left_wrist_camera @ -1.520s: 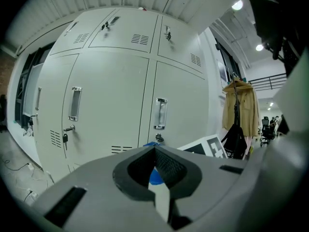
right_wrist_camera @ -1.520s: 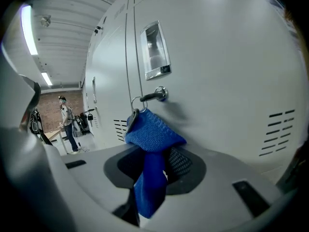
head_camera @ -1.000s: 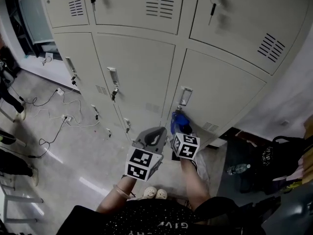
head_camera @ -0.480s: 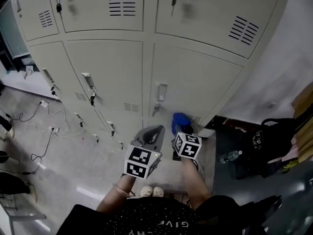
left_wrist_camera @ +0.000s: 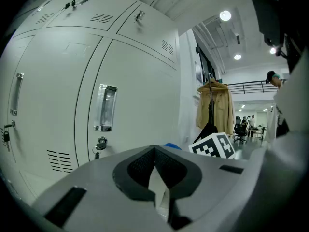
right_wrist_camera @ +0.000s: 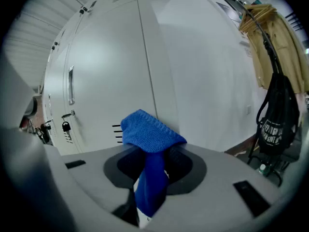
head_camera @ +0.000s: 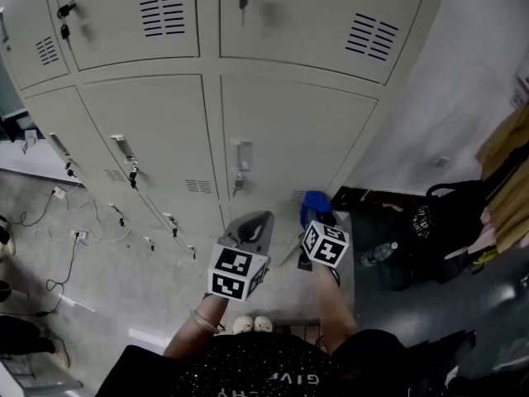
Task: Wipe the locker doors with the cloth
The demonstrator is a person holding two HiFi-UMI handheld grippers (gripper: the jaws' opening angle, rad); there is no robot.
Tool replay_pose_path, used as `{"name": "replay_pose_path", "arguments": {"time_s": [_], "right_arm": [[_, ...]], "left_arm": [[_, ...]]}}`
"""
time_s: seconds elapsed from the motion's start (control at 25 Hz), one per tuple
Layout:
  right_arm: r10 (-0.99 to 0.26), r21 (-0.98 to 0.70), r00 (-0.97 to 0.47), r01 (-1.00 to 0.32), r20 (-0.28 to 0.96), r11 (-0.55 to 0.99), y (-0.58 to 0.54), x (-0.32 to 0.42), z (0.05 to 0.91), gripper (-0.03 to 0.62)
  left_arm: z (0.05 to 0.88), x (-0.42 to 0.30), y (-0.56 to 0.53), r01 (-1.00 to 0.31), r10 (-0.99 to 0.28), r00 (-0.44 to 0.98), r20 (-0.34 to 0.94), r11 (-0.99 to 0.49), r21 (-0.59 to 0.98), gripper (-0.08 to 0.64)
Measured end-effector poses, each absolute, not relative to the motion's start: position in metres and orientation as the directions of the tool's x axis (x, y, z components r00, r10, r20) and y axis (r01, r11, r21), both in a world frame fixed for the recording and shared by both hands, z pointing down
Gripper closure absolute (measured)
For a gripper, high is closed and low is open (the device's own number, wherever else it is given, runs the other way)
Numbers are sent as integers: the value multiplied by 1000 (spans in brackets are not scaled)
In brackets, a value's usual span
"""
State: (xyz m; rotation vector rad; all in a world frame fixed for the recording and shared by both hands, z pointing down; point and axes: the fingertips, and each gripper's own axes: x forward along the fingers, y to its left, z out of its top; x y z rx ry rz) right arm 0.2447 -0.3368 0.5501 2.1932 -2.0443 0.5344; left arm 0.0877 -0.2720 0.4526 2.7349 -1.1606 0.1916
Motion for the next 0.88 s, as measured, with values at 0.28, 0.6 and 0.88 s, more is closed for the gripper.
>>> {"name": "replay_pose_path", "arguments": {"time_s": [0.28, 0.6, 0.88], "right_arm": [[-939, -154, 107, -974, 327, -165, -330, 278, 548, 485], [-936, -184, 104, -968, 336, -173, -325, 275, 538, 485], [-989, -214, 62, -973, 131, -89, -319, 258, 451, 485]], "left_arm": [[453, 109, -267, -700, -680, 712, 174, -706, 104, 554], [451, 112, -266, -702, -684, 711, 166, -703, 114, 554], [444, 110, -266, -708, -693, 707, 145, -694, 132, 554]]}}
